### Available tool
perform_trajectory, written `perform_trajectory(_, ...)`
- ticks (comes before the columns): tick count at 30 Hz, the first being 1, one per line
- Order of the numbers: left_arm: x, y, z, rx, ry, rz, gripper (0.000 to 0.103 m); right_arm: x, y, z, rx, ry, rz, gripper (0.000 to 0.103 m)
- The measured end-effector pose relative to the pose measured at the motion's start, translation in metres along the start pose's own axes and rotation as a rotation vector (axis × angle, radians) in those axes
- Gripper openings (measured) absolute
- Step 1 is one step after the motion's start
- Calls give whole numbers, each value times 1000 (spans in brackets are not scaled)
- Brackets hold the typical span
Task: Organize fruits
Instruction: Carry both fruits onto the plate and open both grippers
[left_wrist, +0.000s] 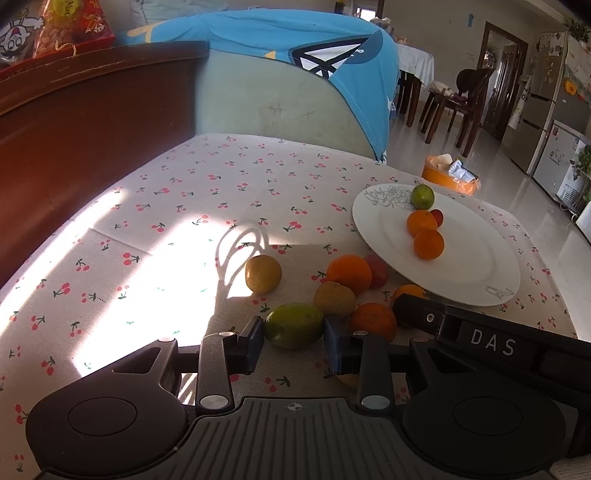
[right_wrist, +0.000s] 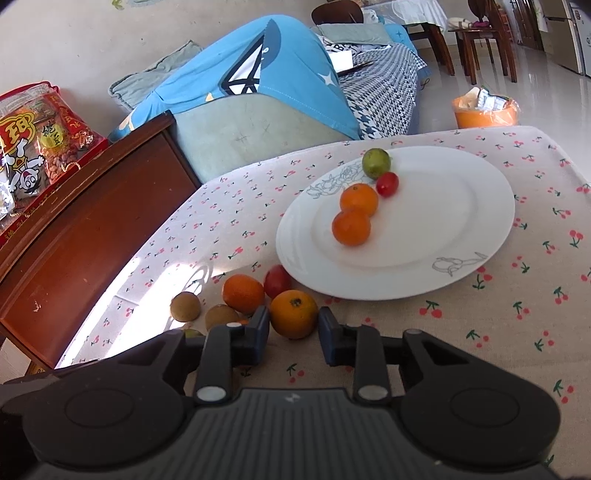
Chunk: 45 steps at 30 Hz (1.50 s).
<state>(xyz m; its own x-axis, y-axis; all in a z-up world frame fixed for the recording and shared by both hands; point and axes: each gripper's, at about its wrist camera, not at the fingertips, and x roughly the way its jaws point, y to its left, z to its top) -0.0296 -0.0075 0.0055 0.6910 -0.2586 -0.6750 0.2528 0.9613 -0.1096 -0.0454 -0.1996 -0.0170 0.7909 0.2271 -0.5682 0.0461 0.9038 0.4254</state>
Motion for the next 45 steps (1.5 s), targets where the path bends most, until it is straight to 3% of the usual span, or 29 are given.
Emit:
perform_trajectory(5, -12, -2, 7, -1, -11, 16, 33, -14, 5, 2, -26, -6, -25, 29)
perform_trajectory(10, -27, -7, 21, -21, -33, -28, 33, -35, 5, 11, -36, -29, -47, 29)
perform_trajectory(21, -33, -42, 62, 98, -41, -130, 33, -76, -22, 52, 49, -84, -75, 29)
perform_trajectory(30, 1, -61, 69, 148, -14, -144, 33, -55, -40, 49, 107, -89, -125, 29)
perform_trajectory(45, 45, -62, 74, 121, 46, -139, 33, -25, -54, 45, 166, -67, -138, 29)
